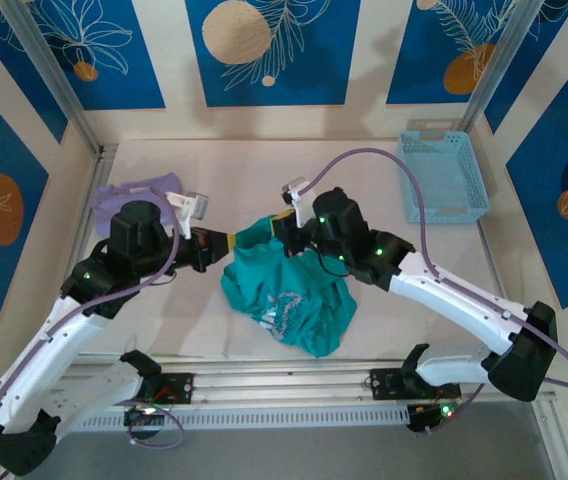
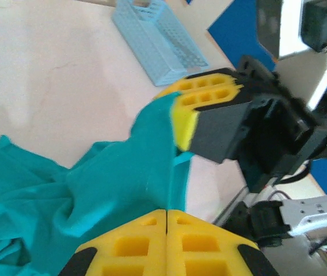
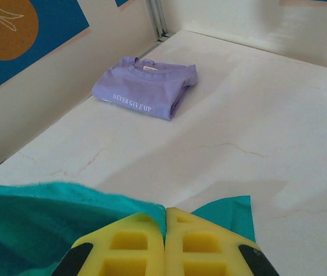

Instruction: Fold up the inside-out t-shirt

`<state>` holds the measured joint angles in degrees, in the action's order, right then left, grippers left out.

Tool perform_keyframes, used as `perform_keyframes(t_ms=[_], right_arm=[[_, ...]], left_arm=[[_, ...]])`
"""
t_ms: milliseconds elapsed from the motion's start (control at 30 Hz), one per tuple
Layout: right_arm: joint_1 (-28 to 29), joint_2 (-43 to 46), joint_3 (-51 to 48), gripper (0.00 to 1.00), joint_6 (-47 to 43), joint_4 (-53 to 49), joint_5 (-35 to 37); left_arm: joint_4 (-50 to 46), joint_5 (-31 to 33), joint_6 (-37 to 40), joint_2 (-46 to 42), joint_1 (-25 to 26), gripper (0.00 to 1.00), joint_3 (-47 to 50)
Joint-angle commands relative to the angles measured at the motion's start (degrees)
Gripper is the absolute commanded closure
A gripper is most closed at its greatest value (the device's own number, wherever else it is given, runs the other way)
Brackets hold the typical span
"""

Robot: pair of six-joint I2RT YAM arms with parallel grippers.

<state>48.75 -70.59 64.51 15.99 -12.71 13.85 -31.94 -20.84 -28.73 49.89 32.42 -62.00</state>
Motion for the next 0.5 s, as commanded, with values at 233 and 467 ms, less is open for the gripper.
perform_keyframes(t_ms=[233, 467], right_arm=[[-4.2, 0.5, 1.8, 1.0, 11.0, 3.7, -21.6], [-3.1, -4.2, 2.9, 1.0, 16.8, 6.1, -20.4]], left_arm=[[-7.6, 15.4, 5.9, -2.5, -0.8, 1.0, 1.0], [-5.0, 10.2, 5.9, -3.4, -0.8, 0.98, 5.1]])
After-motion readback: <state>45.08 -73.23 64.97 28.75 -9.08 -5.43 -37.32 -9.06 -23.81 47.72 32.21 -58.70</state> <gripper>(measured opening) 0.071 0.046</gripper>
